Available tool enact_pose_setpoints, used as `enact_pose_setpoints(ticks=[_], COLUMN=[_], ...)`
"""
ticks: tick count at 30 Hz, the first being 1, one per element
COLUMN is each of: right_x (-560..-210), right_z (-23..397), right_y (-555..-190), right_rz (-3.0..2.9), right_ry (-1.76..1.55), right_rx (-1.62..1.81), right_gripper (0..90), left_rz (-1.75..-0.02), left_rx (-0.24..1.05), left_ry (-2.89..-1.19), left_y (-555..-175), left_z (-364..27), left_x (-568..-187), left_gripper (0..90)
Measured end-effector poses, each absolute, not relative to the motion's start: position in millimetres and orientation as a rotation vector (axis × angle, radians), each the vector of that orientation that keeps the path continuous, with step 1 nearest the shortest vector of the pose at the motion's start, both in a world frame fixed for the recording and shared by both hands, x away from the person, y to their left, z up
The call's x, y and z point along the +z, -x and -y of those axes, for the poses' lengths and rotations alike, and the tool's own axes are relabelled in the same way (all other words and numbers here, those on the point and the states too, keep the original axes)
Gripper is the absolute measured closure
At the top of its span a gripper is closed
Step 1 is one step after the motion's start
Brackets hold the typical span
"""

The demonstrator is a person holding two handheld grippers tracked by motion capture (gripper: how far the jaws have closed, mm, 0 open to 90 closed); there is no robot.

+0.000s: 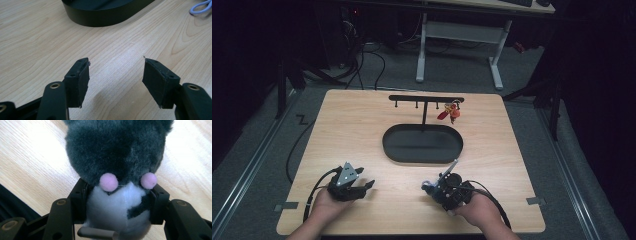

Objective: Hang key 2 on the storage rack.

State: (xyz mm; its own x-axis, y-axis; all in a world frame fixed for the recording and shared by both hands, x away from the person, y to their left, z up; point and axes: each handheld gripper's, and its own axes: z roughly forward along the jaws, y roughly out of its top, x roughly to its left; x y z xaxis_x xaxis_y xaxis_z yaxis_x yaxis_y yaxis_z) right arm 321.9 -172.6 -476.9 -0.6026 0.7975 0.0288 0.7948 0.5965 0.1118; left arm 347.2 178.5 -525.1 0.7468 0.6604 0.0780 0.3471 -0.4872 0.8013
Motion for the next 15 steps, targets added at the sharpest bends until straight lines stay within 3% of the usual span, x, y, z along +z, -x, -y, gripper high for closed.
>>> enact_pose_setpoints(ticks=[15], right_x=[-436.5], right_z=[181.4], right_y=[-340.2], right_rz=[-2.708], right_ry=[-1.431], right_rx=[0.241], right_gripper=[47.4], left_rz=[-0.753], left_rx=[0.488], left_ry=[-2.115], left_y=[-346.5], left_z=[-180.2], left_x=[-524.2], left_gripper=[37.9])
